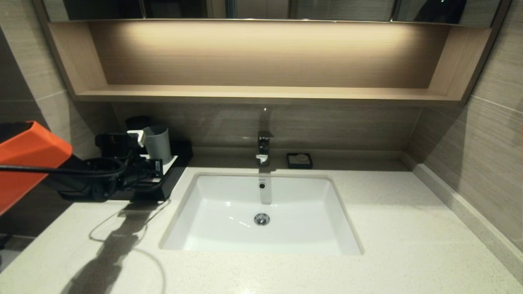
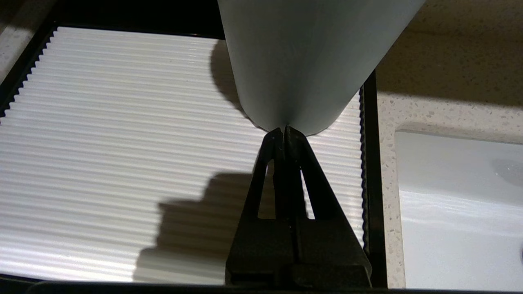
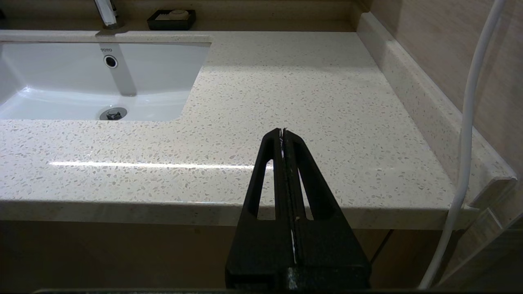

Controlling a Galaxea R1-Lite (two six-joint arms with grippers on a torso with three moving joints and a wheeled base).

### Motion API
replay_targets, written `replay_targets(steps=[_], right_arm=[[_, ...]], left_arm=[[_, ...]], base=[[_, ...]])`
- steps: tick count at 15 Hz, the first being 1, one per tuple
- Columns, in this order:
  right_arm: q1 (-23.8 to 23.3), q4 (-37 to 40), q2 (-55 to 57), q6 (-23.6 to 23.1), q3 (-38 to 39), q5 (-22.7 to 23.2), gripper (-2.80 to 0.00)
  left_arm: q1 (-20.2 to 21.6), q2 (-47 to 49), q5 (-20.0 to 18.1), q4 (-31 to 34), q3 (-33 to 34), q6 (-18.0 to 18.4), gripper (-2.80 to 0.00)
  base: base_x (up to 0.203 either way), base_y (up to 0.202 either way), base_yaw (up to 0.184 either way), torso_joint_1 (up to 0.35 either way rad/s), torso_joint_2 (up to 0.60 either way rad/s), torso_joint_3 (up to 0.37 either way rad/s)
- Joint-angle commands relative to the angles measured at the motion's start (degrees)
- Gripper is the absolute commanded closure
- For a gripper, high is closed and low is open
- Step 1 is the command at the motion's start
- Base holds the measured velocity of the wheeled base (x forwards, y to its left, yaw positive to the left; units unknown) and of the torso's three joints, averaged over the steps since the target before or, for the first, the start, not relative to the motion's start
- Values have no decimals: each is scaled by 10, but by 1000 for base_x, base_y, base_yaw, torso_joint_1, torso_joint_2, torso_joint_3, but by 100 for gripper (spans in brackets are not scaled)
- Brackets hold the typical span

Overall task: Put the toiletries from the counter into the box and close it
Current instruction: Place the cup on the storage box

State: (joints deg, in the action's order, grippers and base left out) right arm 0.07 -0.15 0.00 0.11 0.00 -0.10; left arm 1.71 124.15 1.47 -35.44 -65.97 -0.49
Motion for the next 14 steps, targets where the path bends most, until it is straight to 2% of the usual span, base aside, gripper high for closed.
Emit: replay_targets(steps=[1,14], right_arm=[[0,0,-1,0,1,0,0],[0,0,-1,0,1,0,0]], left_arm=[[1,6,0,-2,-11,0,0],[-5,33,0,-1,-54,0,0]], base=[[0,0,0,0,0,0],[0,0,0,0,0,0]])
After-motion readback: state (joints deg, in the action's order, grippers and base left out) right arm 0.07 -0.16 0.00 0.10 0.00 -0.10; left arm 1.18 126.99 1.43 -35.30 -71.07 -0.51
